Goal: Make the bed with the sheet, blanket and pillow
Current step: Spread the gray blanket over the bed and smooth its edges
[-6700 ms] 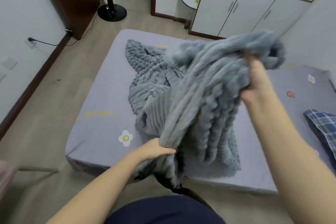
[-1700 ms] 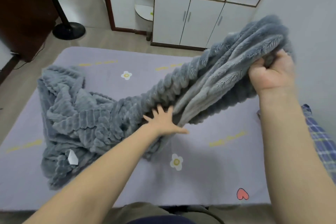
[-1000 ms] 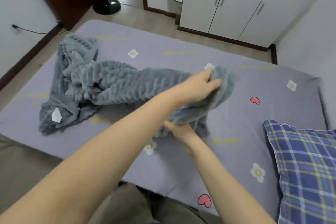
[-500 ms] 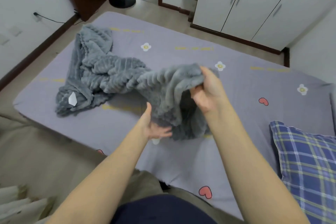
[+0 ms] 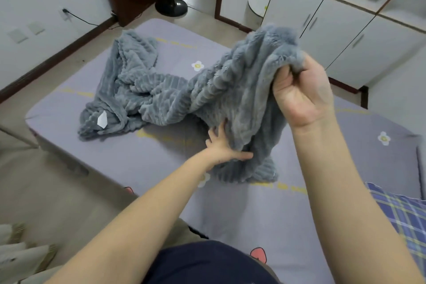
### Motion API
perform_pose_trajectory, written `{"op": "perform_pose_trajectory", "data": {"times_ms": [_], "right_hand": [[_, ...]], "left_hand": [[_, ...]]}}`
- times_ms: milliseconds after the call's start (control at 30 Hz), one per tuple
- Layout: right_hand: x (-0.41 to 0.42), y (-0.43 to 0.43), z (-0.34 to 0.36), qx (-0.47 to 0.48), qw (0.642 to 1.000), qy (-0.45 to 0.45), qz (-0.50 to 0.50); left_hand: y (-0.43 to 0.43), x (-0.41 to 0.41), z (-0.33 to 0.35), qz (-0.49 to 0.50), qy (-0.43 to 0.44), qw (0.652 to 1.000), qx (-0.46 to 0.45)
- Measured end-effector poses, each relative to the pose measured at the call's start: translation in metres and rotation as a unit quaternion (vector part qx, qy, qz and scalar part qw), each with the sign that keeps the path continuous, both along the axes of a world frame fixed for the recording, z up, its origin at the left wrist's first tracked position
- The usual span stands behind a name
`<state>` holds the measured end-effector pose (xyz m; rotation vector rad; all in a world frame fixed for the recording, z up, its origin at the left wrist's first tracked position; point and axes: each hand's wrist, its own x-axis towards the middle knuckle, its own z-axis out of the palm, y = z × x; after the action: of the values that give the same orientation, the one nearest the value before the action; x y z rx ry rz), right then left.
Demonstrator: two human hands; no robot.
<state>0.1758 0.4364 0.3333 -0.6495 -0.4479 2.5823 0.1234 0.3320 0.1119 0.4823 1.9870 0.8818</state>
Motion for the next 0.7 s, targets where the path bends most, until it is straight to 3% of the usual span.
{"op": "perform_pose_trajectory", "data": {"times_ms": [133,233,300,400,500,567,633,700], "right_hand": [[0.009,0.012,0.007,-0.009,0.998,0.058,-0.015],[0.021,0.043,0.004,0.001,0.997,0.021,-0.068],[0.033,0.068,-0.012,0.018,0.99,-0.064,-0.124],[0.058,0.1,-0.057,-0.03,0.956,-0.264,-0.127],[0.076,0.103,-0.114,-0.001,0.896,-0.444,0.016],[0.079,0.08,-0.149,0.043,0.863,-0.478,0.158],[0.082,0.055,-0.181,0.046,0.846,-0.49,0.204],[0.091,0.039,-0.204,0.05,0.86,-0.488,0.14]], "left_hand": [[-0.002,-0.021,0.003,0.096,0.104,0.988,0.069],[-0.017,-0.049,0.015,0.126,0.132,0.979,0.095],[-0.024,-0.059,0.041,0.18,0.094,0.971,0.124],[-0.039,-0.063,0.105,0.232,0.008,0.93,0.284],[-0.044,-0.039,0.175,0.172,-0.094,0.865,0.462],[-0.035,-0.012,0.2,0.117,-0.136,0.847,0.501],[-0.023,0.014,0.198,0.055,-0.117,0.869,0.477],[-0.013,0.026,0.169,-0.01,-0.033,0.934,0.355]]}}
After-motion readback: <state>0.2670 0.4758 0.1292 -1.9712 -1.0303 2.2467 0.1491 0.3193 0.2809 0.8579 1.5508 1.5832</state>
